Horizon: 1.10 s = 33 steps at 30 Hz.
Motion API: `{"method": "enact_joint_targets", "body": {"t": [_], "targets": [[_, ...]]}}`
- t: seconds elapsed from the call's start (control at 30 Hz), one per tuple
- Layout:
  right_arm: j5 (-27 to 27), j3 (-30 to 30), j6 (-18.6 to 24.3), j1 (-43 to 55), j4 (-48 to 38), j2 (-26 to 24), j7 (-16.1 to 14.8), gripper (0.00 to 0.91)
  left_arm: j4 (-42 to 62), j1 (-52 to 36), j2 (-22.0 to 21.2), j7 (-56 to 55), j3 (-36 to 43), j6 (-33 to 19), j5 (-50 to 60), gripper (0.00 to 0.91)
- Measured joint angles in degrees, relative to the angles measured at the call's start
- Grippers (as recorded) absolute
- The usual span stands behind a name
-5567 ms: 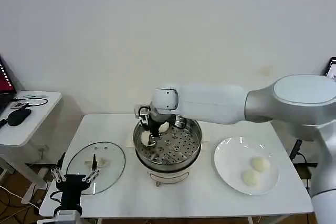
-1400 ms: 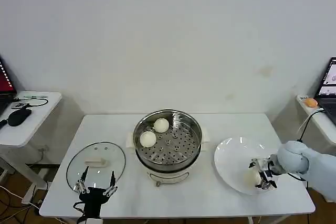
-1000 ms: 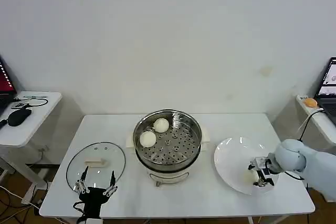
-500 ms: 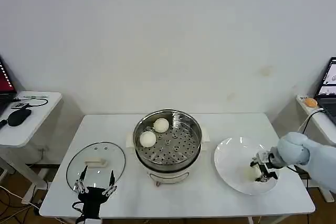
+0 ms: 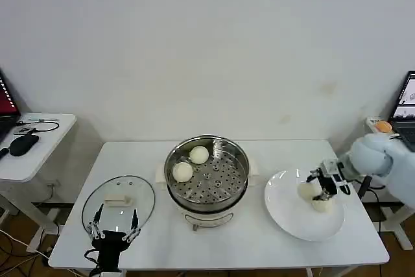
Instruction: Take steamed baozi put them in steamer then cover it.
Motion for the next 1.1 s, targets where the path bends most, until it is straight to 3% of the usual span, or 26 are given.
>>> {"method": "enact_joint_targets", "body": {"t": [0.47,0.73,1.1], "targets": [[3.43,-4.34,3.13,13.47,-1.75,7.27,-3.55,0.625,-0.24,-0.19,-0.52,-0.29,-0.87,-0.33,0.13,0.907],[4.95,-9.0,3.87,20.25,-3.0,15.37,-3.72,0.625,-0.37,-0.33,-0.76,-0.32,-1.75,-0.31,0.16,0.907],[4.94,-12.53,5.7,21.87,-6.21,28.55,-3.46,0.625,-0.89,-0.2,-1.14,-0.45,-3.12,-0.17,0.21,0.907]]}}
